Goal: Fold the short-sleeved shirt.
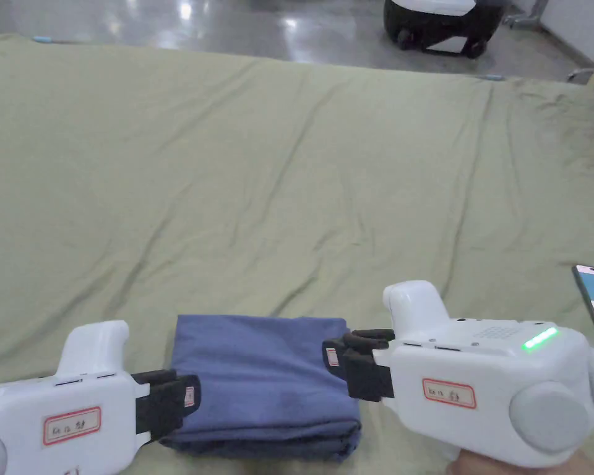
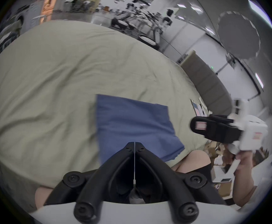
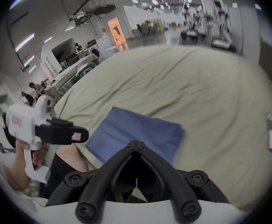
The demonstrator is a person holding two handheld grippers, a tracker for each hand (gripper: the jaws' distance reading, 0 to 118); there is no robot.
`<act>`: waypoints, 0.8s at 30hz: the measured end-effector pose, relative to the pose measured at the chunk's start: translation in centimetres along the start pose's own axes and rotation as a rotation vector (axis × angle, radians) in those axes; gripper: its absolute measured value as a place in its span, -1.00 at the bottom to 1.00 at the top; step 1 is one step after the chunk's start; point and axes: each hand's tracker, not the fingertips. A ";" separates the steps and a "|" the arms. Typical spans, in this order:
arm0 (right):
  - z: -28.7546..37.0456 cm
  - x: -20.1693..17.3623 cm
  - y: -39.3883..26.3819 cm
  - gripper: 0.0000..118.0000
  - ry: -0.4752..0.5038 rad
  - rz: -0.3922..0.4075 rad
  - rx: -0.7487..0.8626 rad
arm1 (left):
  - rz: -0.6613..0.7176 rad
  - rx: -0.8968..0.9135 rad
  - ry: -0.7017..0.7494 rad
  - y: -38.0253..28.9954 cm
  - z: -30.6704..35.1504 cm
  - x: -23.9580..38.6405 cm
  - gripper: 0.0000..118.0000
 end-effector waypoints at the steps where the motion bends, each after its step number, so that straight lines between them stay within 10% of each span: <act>1: -2.1 0.7 0.7 -1.00 0.041 -0.045 -0.049 | 0.048 0.010 -0.020 0.0 0.4 -1.5 -0.99; 5: -7.0 4.9 0.7 -1.00 0.128 -0.268 -0.179 | 0.114 0.005 -0.147 0.4 0.8 -5.4 -0.99; 7: -8.2 6.2 -0.1 -1.00 0.004 -0.269 -0.240 | 0.102 -0.004 -0.152 0.9 0.3 -6.7 -0.99; 11: -8.4 8.8 -1.5 -1.00 0.145 -0.389 -0.216 | 0.253 -0.132 -0.347 2.9 -2.1 -9.8 -0.92; 13: -8.4 8.8 -1.9 -1.00 0.137 -0.411 -0.206 | 0.312 -0.135 -0.415 3.6 -3.7 -10.8 -0.25; 15: -8.4 8.5 -2.2 -1.00 0.134 -0.370 -0.193 | 0.332 -0.211 -0.451 4.2 -5.9 -11.1 0.83; 16: -8.4 8.5 -2.2 -1.00 0.135 -0.360 -0.189 | 0.323 -0.269 -0.455 4.6 -7.1 -11.1 1.00; 24: -8.3 9.3 -3.2 -1.00 0.186 -0.419 -0.156 | 0.404 -0.299 -0.557 6.5 -12.2 -9.3 1.00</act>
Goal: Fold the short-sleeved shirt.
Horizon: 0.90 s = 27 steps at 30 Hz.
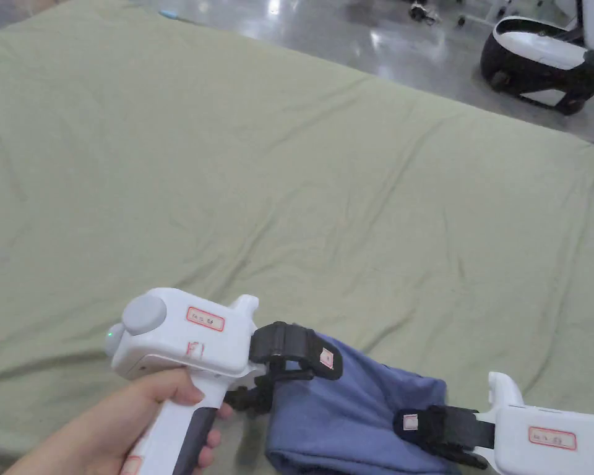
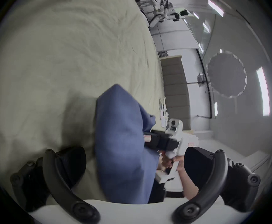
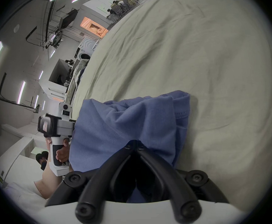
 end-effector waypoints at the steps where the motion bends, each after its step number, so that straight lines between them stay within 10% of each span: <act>1: 0.0 0.1 0.0 -1.00 0.003 0.001 0.001 | 0.027 0.006 -0.019 0.2 -0.4 0.1 0.99; 3: 0.0 0.0 0.0 -1.00 0.009 0.003 0.001 | 0.008 -0.018 -0.054 0.1 -1.5 0.1 0.73; 4: 0.1 -0.1 0.0 -1.00 0.009 0.010 0.000 | -0.044 -0.049 -0.029 -0.3 -2.3 0.6 0.29; 5: 0.2 -0.2 0.1 -1.00 0.001 0.023 0.000 | -0.111 -0.063 0.056 -0.9 -3.0 1.4 -0.57; 6: 0.4 -0.6 0.2 -1.00 -0.012 0.022 -0.003 | -0.186 -0.042 0.187 -1.3 -3.3 2.0 -0.75; 7: 0.6 -1.2 0.3 -1.00 -0.030 0.002 -0.007 | -0.249 -0.038 0.315 -1.7 -3.4 1.7 -0.75; 10: 2.3 -3.4 -0.3 -1.00 -0.052 0.066 0.057 | -0.100 -0.041 0.104 -1.3 -1.0 1.0 -0.75; 15: 6.8 -6.1 -2.3 -1.00 0.124 0.044 0.176 | -0.317 -0.015 0.299 -1.3 6.1 4.0 -0.74; 27: 8.8 -9.9 -7.4 -1.00 0.093 0.109 0.198 | -0.323 0.035 0.650 7.2 31.6 3.6 -0.74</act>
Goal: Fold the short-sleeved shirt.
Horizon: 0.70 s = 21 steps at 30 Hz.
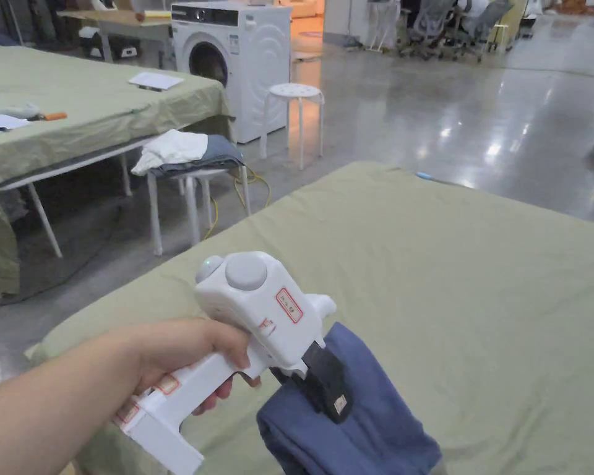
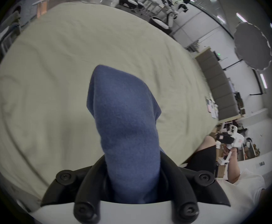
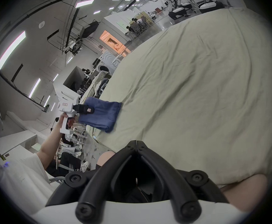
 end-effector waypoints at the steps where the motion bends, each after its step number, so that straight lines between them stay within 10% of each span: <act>1: 0.0 -0.1 -0.1 -1.00 -0.001 -0.005 -0.005 | 0.028 -0.006 0.022 0.7 0.8 -1.5 -0.74; 7: 0.1 -1.4 0.1 -1.00 -0.031 -0.003 0.018 | 0.083 -0.038 0.170 2.3 1.0 -6.2 -0.54; 10: 0.3 -1.9 0.4 -1.00 -0.055 0.019 0.017 | 0.156 -0.045 0.296 2.3 -0.1 -8.0 0.92; 11: 0.3 -2.0 0.4 -1.00 -0.056 0.028 0.017 | 0.137 -0.031 0.385 2.2 -0.2 -8.1 0.99; 19: -0.2 -2.3 0.3 -1.00 -0.060 0.058 0.002 | 0.190 0.174 0.487 0.2 4.2 -4.0 0.89; 21: -0.2 -2.5 0.1 -1.00 -0.049 0.060 0.004 | 0.178 0.213 0.480 -1.3 5.0 -1.8 0.36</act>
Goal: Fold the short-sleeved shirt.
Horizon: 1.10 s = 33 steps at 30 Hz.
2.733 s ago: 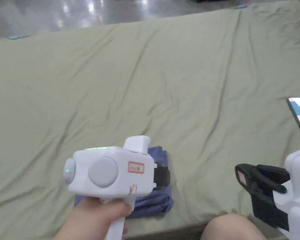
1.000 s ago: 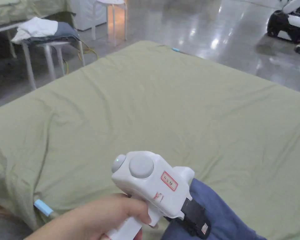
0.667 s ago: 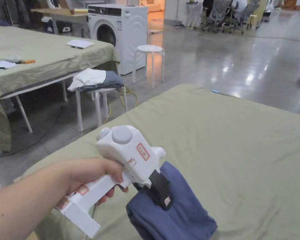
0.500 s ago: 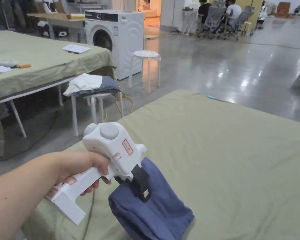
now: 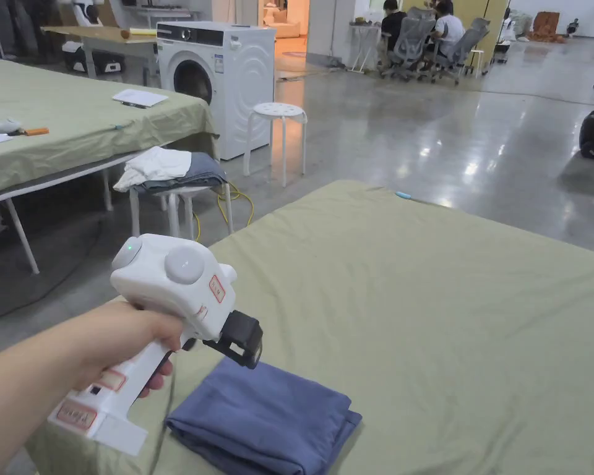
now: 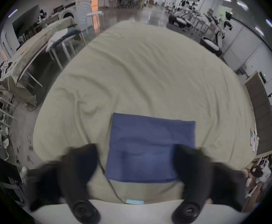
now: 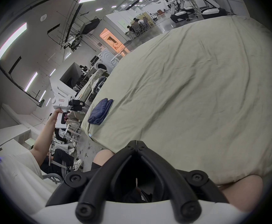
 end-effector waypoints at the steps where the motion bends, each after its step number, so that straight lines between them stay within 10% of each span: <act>1: 0.1 0.0 -0.1 -1.00 0.003 0.009 0.002 | -0.027 0.056 -0.008 -1.0 1.3 1.4 -0.25; 2: 0.1 0.0 -0.1 -1.00 0.003 0.021 0.003 | -0.079 0.146 0.011 -2.0 2.3 3.0 -0.76; 5: 0.7 0.6 -0.2 -1.00 -0.010 0.050 0.011 | -0.170 0.325 0.053 -5.7 4.8 7.8 -0.96; 11: 3.1 1.7 0.7 -1.00 -0.085 0.116 0.132 | -0.054 0.612 -0.017 -12.2 6.3 18.3 -1.00; 19: 4.9 3.1 3.6 -1.00 -0.481 0.315 0.361 | -0.261 0.668 -0.156 -17.5 6.4 34.8 -1.00; 33: 12.2 -6.7 3.8 -1.00 -0.659 0.517 0.742 | -0.354 0.984 -0.151 -22.7 16.5 44.7 -1.00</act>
